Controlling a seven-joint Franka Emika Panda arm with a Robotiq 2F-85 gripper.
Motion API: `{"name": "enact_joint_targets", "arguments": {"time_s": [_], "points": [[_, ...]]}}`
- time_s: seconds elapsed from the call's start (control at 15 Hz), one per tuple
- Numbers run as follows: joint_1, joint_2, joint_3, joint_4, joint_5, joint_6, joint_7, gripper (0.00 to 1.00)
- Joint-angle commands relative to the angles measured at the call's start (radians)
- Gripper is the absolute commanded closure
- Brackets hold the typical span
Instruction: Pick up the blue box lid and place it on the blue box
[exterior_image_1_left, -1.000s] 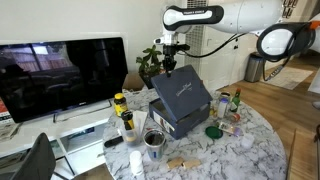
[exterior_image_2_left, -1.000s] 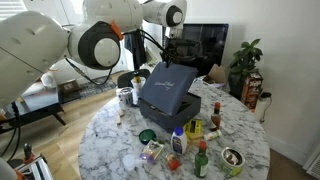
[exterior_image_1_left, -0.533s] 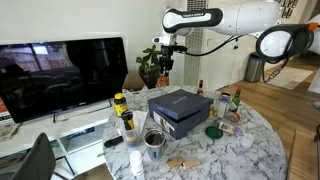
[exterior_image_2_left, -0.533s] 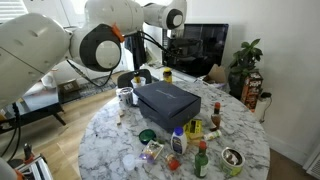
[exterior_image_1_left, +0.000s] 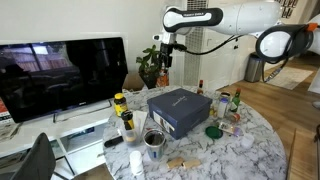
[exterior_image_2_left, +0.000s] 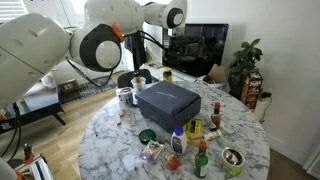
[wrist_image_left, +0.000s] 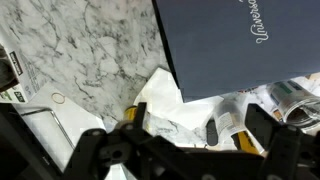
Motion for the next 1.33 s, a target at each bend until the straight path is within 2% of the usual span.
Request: {"name": "enact_joint_targets", "arguments": {"time_s": [0.0,0.4,0.53,0.87,1.27], "points": [[0.007,-0.022,-0.027,-0.003,-0.01,-0.001,0.114,0.0],[0.016,-0.061,-0.067,-0.02,-0.018,0.067,0.323,0.0],[0.015,-0.088,-0.074,-0.037,-0.012,0.056,0.375,0.0],[-0.015,-0.172,-0.062,-0.087,0.006,-0.009,0.373,0.0],[-0.078,-0.295,-0.021,-0.189,0.066,-0.17,0.306,0.0]]}}
